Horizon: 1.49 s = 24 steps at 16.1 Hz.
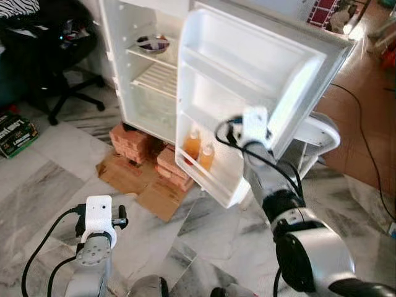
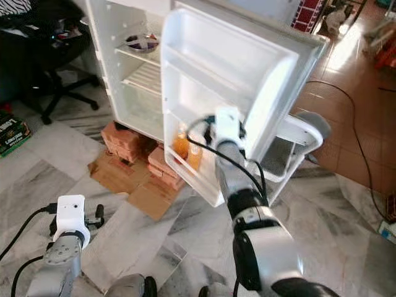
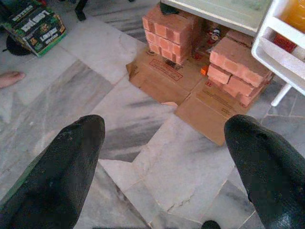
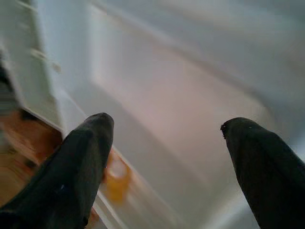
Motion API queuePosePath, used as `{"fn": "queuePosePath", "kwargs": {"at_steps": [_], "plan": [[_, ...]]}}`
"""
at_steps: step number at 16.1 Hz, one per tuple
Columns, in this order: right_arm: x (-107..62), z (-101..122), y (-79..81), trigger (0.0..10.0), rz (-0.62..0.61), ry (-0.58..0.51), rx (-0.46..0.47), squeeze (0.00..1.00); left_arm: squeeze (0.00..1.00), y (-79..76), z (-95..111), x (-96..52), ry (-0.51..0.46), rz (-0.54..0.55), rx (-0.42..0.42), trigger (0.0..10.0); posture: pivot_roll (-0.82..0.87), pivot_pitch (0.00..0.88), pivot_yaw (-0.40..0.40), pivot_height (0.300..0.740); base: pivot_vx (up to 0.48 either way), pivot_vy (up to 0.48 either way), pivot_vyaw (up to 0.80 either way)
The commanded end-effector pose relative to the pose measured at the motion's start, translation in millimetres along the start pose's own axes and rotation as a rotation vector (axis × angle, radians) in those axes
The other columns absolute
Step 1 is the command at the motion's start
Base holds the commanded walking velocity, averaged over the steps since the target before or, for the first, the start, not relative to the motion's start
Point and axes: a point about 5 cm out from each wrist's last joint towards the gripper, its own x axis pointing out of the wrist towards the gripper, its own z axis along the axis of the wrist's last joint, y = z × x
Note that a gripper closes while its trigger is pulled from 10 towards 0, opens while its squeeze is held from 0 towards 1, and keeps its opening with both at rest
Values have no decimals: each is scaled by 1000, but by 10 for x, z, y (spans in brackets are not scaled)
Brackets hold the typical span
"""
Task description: Restocking fridge
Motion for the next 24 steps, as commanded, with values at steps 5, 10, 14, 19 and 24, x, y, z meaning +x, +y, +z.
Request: {"fn": "queuePosePath", "kwargs": {"at_steps": [5,10,14,19,24], "plan": [[-91,-475,-241,10000,-4,194,-28,0,0,5,-12,-29,12,2,7,10000,185,60,-75,740,0,0,0],[-15,-297,-419,10000,-137,118,-12,0,0,1,-16,-14,19,1,11,10000,188,61,-75,740,0,0,0],[53,-32,-373,10000,-170,12,53,0,0,12,-15,-26,21,10,7,10000,195,63,-79,740,0,0,0],[70,167,-87,10000,-51,-88,237,0,0,13,-124,-67,115,-39,-26,10000,196,60,-79,740,0,0,0],[81,301,243,10000,63,-85,296,0,0,-18,-397,-225,248,-152,-26,10000,229,50,-90,740,0,0,0]]}}
